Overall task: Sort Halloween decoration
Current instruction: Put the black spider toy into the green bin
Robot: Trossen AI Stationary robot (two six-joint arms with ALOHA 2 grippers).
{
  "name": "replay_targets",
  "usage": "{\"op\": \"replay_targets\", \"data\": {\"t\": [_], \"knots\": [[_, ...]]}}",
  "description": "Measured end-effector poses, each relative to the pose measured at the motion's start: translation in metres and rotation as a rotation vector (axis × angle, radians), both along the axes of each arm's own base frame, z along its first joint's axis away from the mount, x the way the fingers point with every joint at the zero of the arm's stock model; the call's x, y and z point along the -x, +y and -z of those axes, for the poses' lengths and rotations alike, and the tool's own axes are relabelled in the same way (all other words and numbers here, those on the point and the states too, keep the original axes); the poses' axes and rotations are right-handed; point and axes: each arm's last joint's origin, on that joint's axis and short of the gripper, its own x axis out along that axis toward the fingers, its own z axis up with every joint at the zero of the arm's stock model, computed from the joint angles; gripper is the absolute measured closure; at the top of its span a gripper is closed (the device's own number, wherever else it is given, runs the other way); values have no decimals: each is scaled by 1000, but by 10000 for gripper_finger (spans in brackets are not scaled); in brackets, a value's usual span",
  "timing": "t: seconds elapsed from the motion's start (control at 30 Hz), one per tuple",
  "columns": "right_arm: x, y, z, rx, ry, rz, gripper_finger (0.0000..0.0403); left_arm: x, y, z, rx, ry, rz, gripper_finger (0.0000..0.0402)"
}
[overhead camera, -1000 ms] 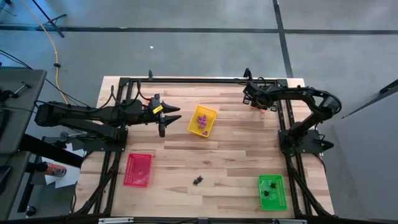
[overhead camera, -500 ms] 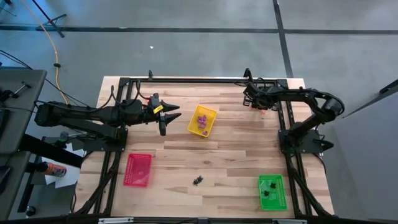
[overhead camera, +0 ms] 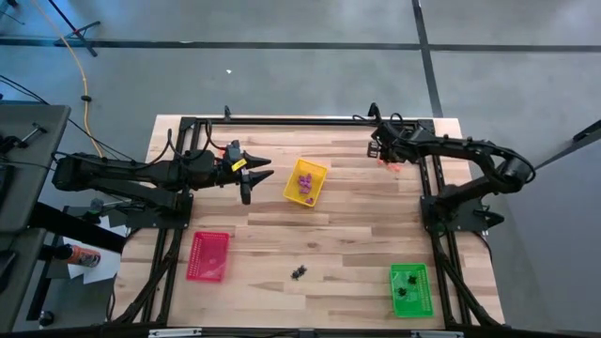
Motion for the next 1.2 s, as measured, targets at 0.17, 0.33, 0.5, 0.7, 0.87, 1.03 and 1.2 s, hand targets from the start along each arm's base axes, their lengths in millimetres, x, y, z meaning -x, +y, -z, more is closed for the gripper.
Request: {"op": "replay_targets", "data": {"t": [0.17, 0.33, 0.5, 0.7, 0.87, 1.03, 1.2], "knots": [[7, -6, 6, -98, 4, -74, 320, 0, 0, 0, 0, 0, 0, 250], [13, -11, 6, -90, 21, -17, 320, 0, 0, 0, 9, -2, -1, 250], [15, -13, 6, -68, 33, 25, 320, 0, 0, 0, 26, -7, -4, 250], [15, -14, 9, -54, 65, 36, 342, 0, 0, 0, 27, -7, -4, 250], [9, -15, 14, -47, 61, 12, 395, 0, 0, 0, 59, -17, -9, 250], [6, -15, 19, -67, 63, 13, 399, 0, 0, 0, 74, -21, -11, 250], [3, -16, 27, -80, 84, 21, 400, 0, 0, 0, 76, -21, -11, 250]]}}
